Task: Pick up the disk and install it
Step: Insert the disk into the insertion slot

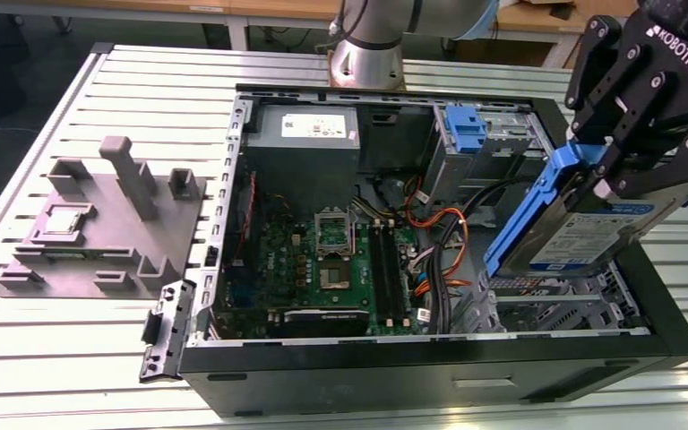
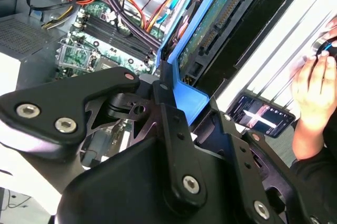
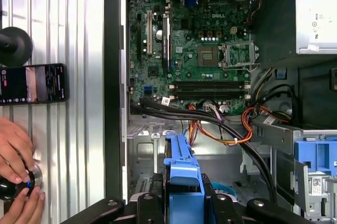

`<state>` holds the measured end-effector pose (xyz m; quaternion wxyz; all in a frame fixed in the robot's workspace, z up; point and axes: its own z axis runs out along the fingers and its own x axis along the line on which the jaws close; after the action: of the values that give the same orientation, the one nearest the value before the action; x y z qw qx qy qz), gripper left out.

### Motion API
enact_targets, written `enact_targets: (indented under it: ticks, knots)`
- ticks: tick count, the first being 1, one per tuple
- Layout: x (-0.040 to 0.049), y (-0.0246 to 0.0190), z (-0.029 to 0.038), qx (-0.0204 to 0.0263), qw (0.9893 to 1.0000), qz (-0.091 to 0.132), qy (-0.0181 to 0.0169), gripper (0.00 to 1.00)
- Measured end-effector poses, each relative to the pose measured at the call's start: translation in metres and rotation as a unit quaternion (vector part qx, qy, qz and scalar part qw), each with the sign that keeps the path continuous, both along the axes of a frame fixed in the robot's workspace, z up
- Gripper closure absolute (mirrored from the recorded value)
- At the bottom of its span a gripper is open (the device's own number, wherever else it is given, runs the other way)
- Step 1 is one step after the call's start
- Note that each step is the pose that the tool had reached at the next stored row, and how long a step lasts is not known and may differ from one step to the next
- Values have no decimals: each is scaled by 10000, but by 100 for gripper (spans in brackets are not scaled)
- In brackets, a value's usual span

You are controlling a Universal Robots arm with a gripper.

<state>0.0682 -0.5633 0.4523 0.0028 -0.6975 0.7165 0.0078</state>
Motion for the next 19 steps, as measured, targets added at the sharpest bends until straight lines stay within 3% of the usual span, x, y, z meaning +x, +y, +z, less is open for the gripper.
enact_targets:
  ticks: [19]
  knots:
    - [55,-57,-132,-1,10000,0,0,64]
